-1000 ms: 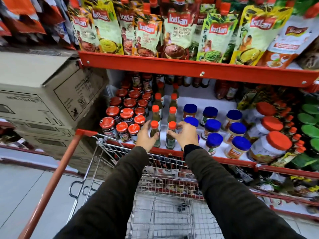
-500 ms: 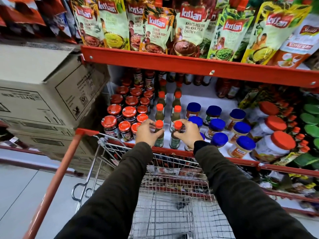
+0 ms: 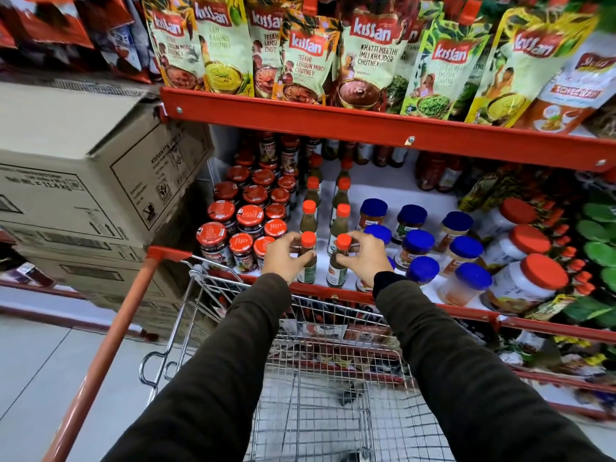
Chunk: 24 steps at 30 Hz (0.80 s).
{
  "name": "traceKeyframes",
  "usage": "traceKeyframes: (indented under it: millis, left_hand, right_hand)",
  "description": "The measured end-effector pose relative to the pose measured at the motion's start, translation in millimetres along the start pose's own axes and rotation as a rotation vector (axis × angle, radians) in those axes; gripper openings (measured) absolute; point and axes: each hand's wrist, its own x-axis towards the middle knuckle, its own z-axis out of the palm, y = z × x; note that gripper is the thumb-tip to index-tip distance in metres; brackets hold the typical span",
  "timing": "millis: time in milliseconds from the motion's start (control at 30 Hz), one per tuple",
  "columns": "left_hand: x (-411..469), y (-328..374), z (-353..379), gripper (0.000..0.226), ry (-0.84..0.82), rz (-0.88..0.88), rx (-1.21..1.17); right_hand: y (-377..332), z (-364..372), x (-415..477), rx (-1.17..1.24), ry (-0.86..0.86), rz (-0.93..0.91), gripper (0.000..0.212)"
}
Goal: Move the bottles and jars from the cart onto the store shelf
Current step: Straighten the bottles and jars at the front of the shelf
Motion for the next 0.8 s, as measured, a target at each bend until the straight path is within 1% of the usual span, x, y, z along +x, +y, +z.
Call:
traceKeyframes:
  millis: [100, 200, 300, 367, 467, 567, 700, 800]
  left_hand:
    - [2, 1, 4, 0.030, 0.051, -0.011, 0.039]
    - [4, 0, 5, 0.035, 0.101, -0.004, 0.115]
    - [4, -3, 5, 0.044, 0.060, 0.026, 0.123]
    - [2, -5, 3, 0.049, 0.000, 0.056, 0.071]
    - [-1, -9, -1, 0.041, -0.029, 0.039, -0.019]
    - [-1, -9, -5, 0.039, -0.053, 0.017, -0.031]
    - [-2, -8, -6, 0.038, -0.038, 0.050, 0.002]
    - [-3, -8, -4, 0.039, -0.024, 0.056, 0.020]
  right_hand:
    - [-2, -1, 0, 0.030, -0.050, 0.006, 0.042]
    - [-3, 0, 1, 0.030, -0.086, -0.015, 0.047]
    - [-1, 2, 1, -0.041, -0.017, -0.046, 0.053]
    - [2, 4, 2, -0.032, 0.026, -0.028, 0.050]
    - [4, 6, 3, -0.038, 0.042, -0.006, 0.038]
    - [3, 5, 5, -0.019, 0.017, 0.002, 0.037]
    - [3, 4, 5, 0.006, -0.055, -0.004, 0.039]
    - [3, 4, 4, -0.011, -0.054, -0.038, 0.036]
